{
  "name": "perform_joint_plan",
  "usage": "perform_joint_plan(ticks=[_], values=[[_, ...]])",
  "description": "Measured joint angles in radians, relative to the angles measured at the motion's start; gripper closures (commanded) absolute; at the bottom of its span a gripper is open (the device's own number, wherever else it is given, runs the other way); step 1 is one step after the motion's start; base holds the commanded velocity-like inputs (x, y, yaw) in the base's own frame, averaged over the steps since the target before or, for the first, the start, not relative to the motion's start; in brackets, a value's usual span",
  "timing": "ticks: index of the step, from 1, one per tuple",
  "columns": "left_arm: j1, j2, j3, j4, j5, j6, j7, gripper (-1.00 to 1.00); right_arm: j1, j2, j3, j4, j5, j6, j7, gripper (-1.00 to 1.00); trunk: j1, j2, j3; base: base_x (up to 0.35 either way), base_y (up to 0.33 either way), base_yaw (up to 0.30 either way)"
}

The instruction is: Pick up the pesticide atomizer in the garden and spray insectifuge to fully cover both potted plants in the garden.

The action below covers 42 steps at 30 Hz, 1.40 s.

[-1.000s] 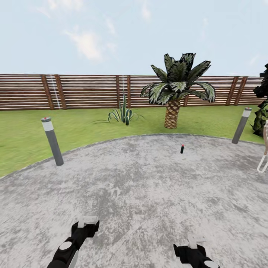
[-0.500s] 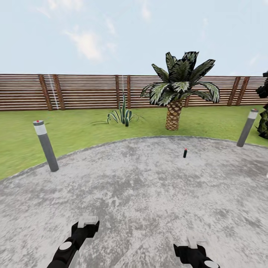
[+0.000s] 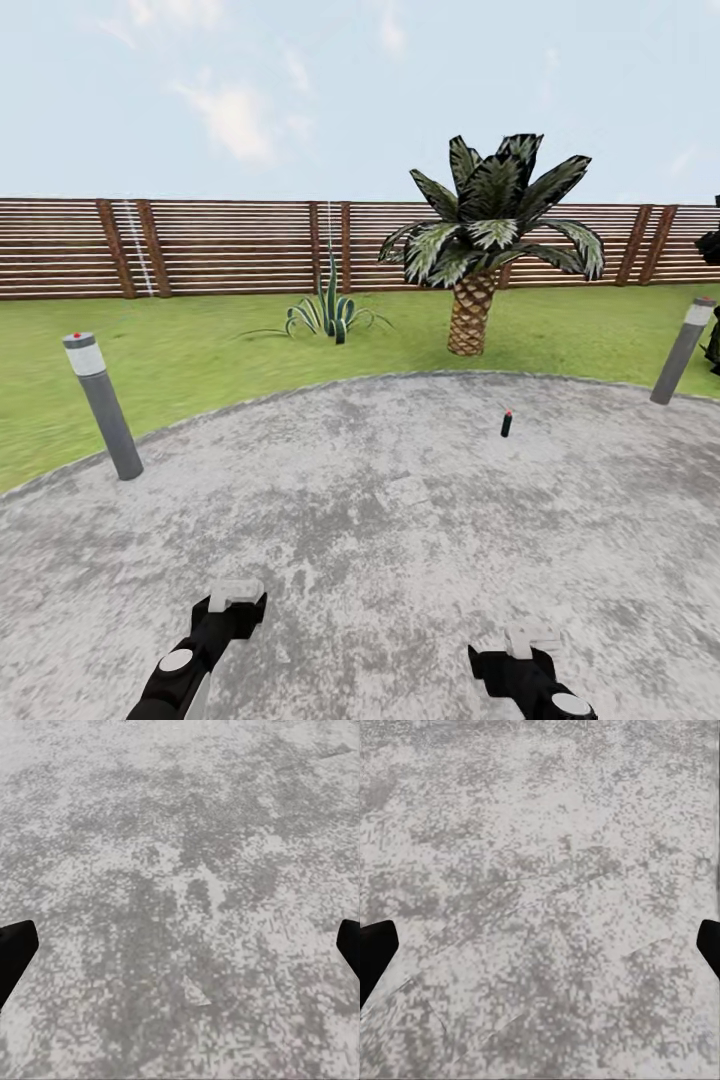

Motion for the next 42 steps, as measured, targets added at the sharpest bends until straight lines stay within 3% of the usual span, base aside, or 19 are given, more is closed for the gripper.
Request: perform_joint_plan(ticks=[5,8,18,22,23,30,42], values=[[0.000,0.000,0.003,-0.005,0.000,0.025,0.001,-1.00,0.000,0.002,0.004,-0.083,0.000,0.000,0.001,-1.00,0.000,0.000,0.000,0.346,0.000,0.000],[0.000,0.000,0.005,-0.006,0.002,0.060,-0.001,-1.00,0.000,0.002,0.003,-0.090,-0.001,0.000,0.003,-1.00,0.000,0.000,0.000,0.326,0.000,0.000],[-0.006,0.000,0.002,-0.008,0.001,0.084,-0.002,-1.00,0.000,0.005,0.005,-0.092,-0.005,0.000,0.004,-1.00,0.000,0.000,0.003,0.315,0.000,-0.094],[-0.006,0.000,-0.004,-0.018,-0.006,0.199,0.001,-1.00,0.000,0.004,0.003,-0.091,-0.009,0.000,0.004,-1.00,0.000,0.000,0.003,0.285,0.000,-0.004],[-0.006,0.001,-0.004,-0.045,-0.007,0.266,-0.005,-1.00,0.000,0.004,0.001,-0.091,-0.008,0.000,0.002,-1.00,0.000,0.000,0.003,0.216,0.000,0.000],[-0.034,0.001,-0.004,-0.098,-0.007,0.281,-0.007,-1.00,0.000,0.003,0.001,-0.109,-0.010,-0.001,0.003,-1.00,0.000,0.000,0.003,0.309,0.000,0.000],[-0.032,0.000,-0.007,-0.100,-0.008,0.327,-0.006,-1.00,0.000,0.002,0.001,-0.166,-0.007,0.000,0.001,-1.00,0.000,0.000,0.009,0.338,0.000,-0.122]])
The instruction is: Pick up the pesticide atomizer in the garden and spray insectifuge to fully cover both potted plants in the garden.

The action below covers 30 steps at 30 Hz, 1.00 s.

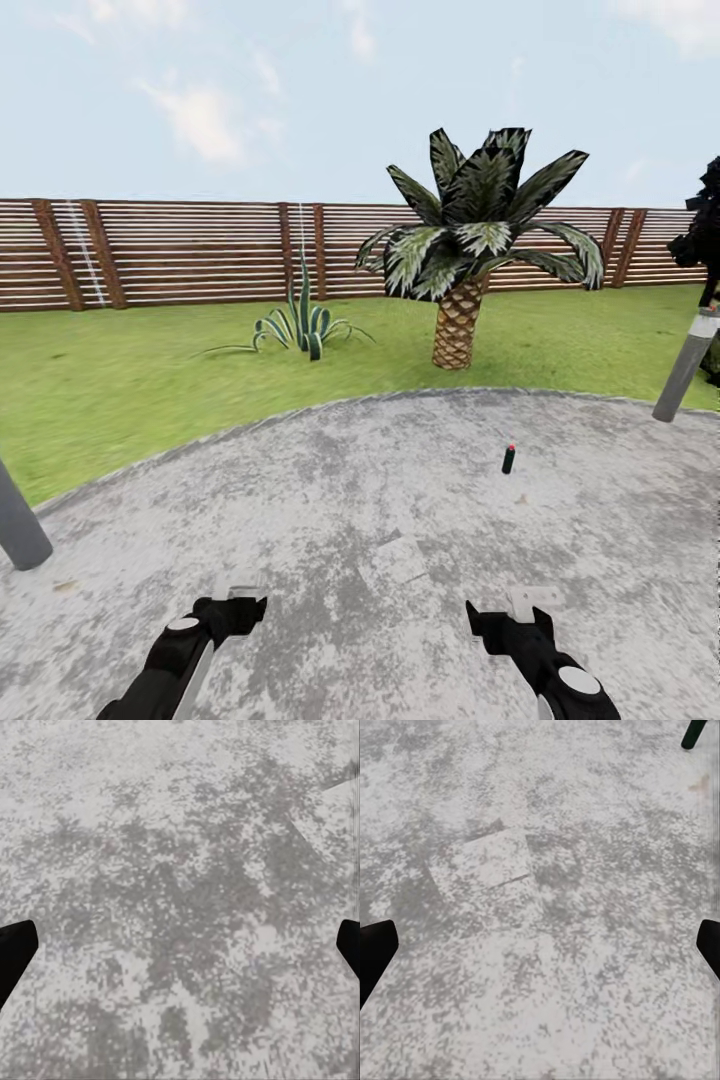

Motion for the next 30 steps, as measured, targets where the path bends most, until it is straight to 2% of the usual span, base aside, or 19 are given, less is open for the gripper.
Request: perform_joint_plan(ticks=[7,30], values=[[0.000,0.000,0.000,0.000,-0.001,0.000,0.001,-1.00,0.000,0.002,0.004,-0.001,0.002,0.000,0.000,-1.00,0.000,0.000,0.006,0.328,-0.110,-0.136],[0.000,-0.001,0.000,0.000,-0.001,0.000,0.001,-1.00,0.000,0.002,0.005,-0.001,0.004,0.000,0.000,-1.00,0.000,0.000,0.006,0.272,-0.199,-0.004]])
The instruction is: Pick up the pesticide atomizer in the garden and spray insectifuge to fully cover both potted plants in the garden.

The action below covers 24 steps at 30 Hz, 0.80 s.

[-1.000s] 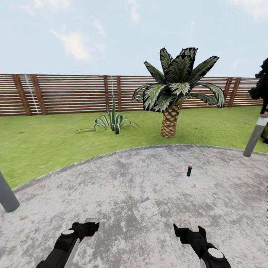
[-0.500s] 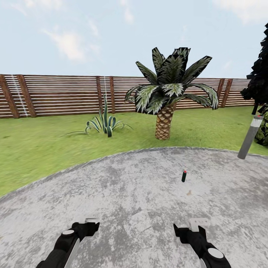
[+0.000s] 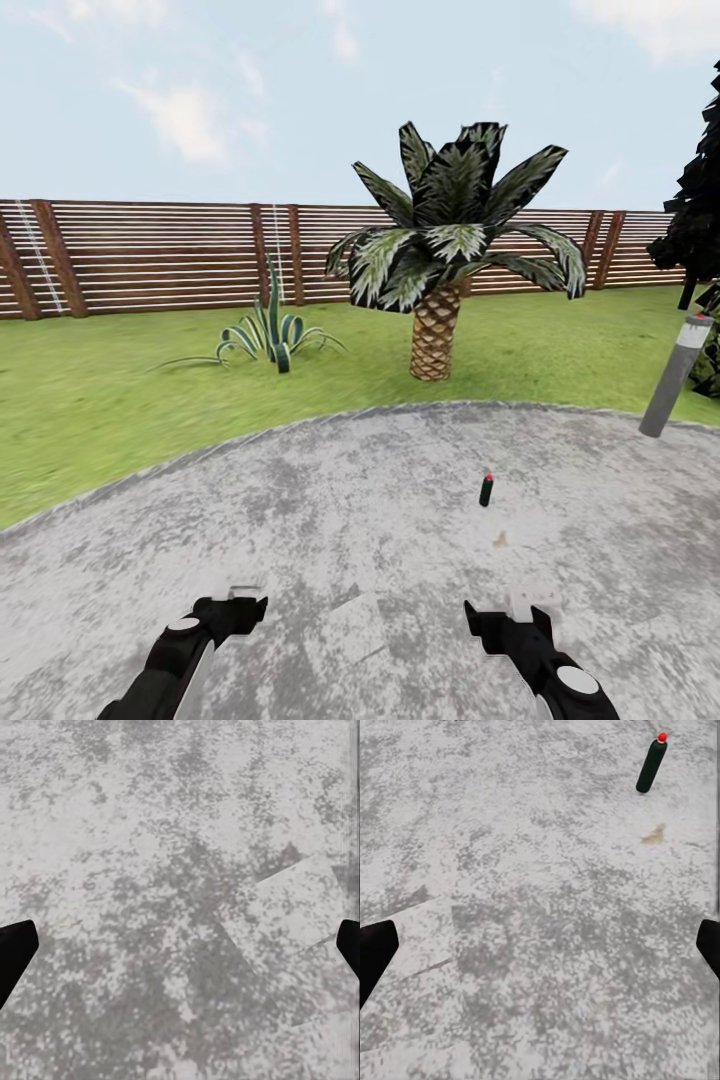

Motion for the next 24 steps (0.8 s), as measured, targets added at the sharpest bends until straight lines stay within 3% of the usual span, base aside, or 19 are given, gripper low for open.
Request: perform_joint_plan(ticks=[24], values=[[0.000,0.000,0.001,0.000,0.000,0.001,0.000,-1.00,0.000,0.000,0.000,0.000,0.002,0.000,0.000,-1.00,0.000,0.000,0.000,0.155,-0.270,0.000]])
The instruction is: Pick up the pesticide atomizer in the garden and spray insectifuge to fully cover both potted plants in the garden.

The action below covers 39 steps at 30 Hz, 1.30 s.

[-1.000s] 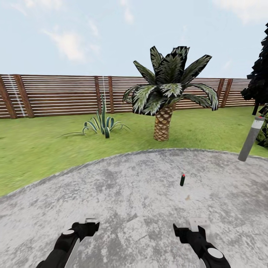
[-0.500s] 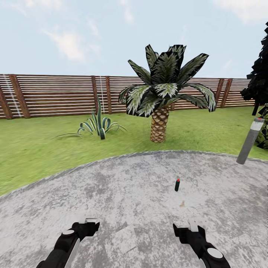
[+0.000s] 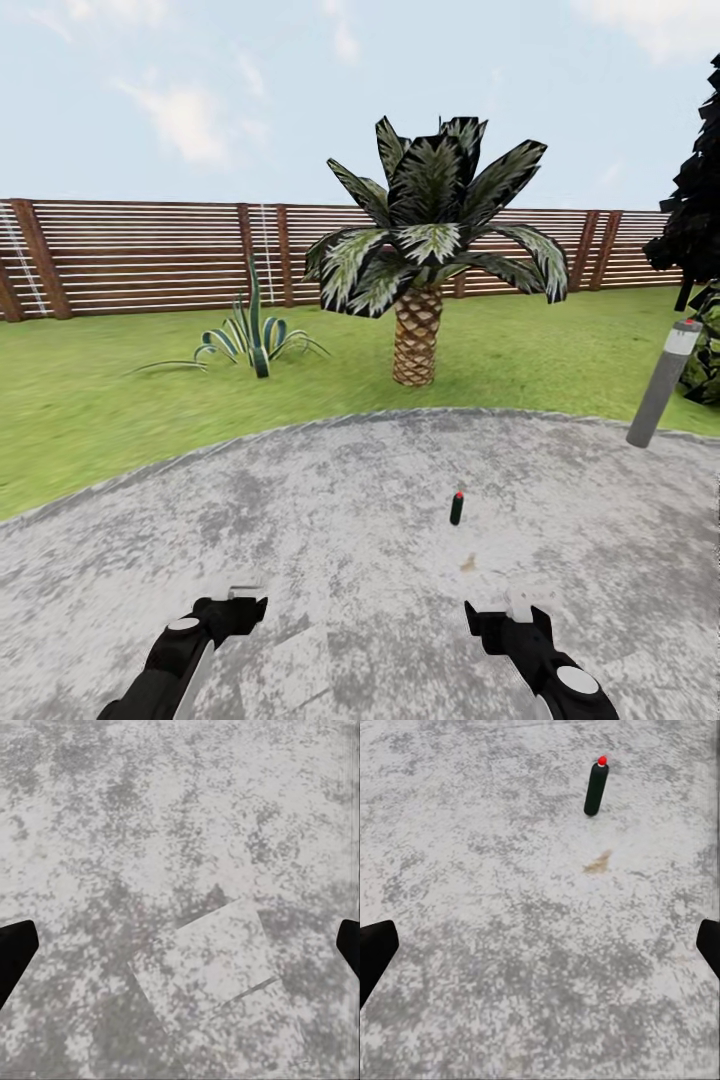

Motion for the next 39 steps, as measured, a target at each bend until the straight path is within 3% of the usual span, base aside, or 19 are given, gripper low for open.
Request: perform_joint_plan(ticks=[39], values=[[0.000,0.000,-0.001,-0.001,0.000,0.000,0.000,-1.00,0.000,-0.001,-0.003,0.000,0.001,0.000,0.000,-1.00,0.000,0.000,0.000,0.190,-0.272,0.014]])
